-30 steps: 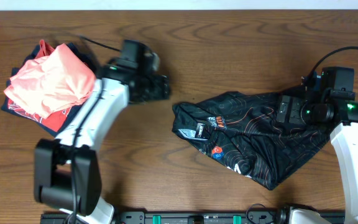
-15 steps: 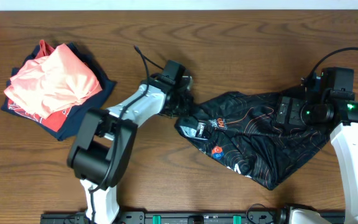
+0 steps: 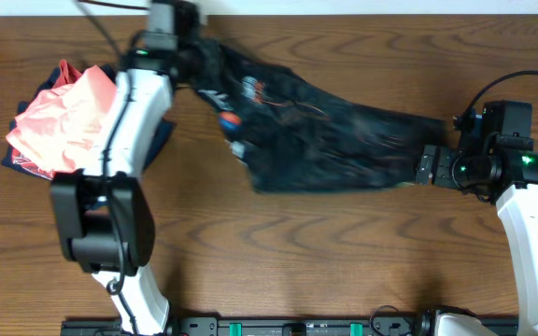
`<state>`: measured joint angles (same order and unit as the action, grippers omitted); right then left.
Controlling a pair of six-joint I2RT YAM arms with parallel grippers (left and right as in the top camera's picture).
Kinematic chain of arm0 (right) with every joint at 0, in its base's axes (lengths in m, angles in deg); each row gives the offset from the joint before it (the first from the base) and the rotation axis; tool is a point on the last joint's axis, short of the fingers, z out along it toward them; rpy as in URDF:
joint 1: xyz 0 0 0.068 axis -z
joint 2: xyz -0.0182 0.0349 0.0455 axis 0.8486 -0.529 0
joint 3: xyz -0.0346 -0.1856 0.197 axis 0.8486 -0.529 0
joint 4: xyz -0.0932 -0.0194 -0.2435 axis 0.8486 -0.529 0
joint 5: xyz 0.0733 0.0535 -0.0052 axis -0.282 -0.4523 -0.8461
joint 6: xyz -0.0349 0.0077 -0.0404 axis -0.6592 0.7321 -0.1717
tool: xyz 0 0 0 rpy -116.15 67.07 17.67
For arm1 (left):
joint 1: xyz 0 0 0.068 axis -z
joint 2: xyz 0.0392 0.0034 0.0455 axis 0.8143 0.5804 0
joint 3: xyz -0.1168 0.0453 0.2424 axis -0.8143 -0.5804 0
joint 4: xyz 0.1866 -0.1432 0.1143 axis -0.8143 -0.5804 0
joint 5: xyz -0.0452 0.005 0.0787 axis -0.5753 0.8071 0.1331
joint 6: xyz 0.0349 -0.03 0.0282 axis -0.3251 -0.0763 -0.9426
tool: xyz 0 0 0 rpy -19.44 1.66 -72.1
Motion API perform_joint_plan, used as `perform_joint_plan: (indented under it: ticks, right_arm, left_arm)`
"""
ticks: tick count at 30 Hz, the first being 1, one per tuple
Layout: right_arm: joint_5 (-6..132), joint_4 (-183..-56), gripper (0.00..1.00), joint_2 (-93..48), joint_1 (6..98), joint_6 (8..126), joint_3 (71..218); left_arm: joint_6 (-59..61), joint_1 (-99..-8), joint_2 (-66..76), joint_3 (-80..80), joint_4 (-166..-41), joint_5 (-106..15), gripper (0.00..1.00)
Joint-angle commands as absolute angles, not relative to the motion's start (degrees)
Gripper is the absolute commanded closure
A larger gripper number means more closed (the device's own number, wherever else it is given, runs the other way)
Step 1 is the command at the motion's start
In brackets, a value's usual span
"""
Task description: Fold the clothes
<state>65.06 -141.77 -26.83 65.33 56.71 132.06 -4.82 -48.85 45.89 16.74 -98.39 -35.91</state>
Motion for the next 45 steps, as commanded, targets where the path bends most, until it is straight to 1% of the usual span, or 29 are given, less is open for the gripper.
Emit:
perform_joint_plan:
  ticks: [1,5,8,11,16,17,19,20,21,23,32,33,36,37,40,45]
  right_arm:
    - [65.4,-141.7,0.01,-26.2,65.7,56.0,132.7]
    - [65.4,-141.8,0.01,-26.2,65.7,56.0,132.7]
    - [65.4,-141.8,0.01,-26.2,65.7,56.0,132.7]
    - [65.4,-141.9,0.01,-26.2,65.7,56.0,132.7]
    - [65.4,-142.2,0.01,-26.2,65.7,56.0,132.7]
    - [65.4,-142.4,0.01,-26.2,65.7,56.0,132.7]
    - [65.4,-142.7,0.01,-26.2,65.7,56.0,132.7]
    - [65.4,-142.8,0.01,-26.2,65.7,56.0,132.7]
    - [65.4,-142.8,0.01,-26.2,65.7,56.0,132.7]
    - [65.4,-142.8,0.01,-26.2,65.7,56.0,132.7]
    - [65.4,-142.9,0.01,-26.2,65.7,56.0,132.7]
    - [65.4,-142.9,0.01,-26.2,65.7,56.0,132.7]
    - [65.4,-142.8,0.01,-26.2,65.7,56.0,132.7]
    - [65.4,-142.8,0.01,-26.3,65.7,56.0,132.7]
    - [65.4,-142.8,0.01,-26.3,65.7,56.0,132.7]
    - [65.4,-142.8,0.01,-26.3,65.7,56.2,132.7]
  left_arm:
    - [-4.5,-48.7,45.7,16.6,-104.3,-38.5,0.02]
    - [-4.5,-47.9,45.7,15.1,-112.0,-38.5,0.02]
    - [-4.9,-46.8,45.7,13.1,-114.3,-38.3,0.02]
    - [-6.6,-45.5,45.7,9.7,-112.6,-38.1,0.02]
    - [-7.1,-44.0,45.8,2.6,-105.2,-35.9,0.02]
    - [-7.1,-43.8,45.8,1.3,-103.9,-35.8,0.05]
    - [-7.1,-43.4,45.9,-0.9,-101.8,-35.7,0.20]
    - [-7.1,-43.1,45.9,-2.0,-101.0,-35.7,0.26]
    - [-7.1,-42.9,45.9,-2.7,-100.4,-35.7,0.28]
    - [-7.1,-42.4,45.9,-3.7,-100.4,-35.5,0.30]
    - [-7.6,-40.5,45.6,-4.0,-102.5,-34.5,0.30]
    - [-7.9,-40.1,45.1,-4.0,-102.5,-32.4,0.29]
    - [-11.8,-38.6,42.6,-3.9,-102.2,-24.3,0.20]
    - [-13.7,-38.0,41.9,-3.9,-101.9,-22.3,0.19]
    - [-17.5,-35.7,40.5,-3.9,-101.2,-19.8,0.19]
    - [-17.7,-32.5,42.0,-4.0,-101.3,-19.8,0.19]
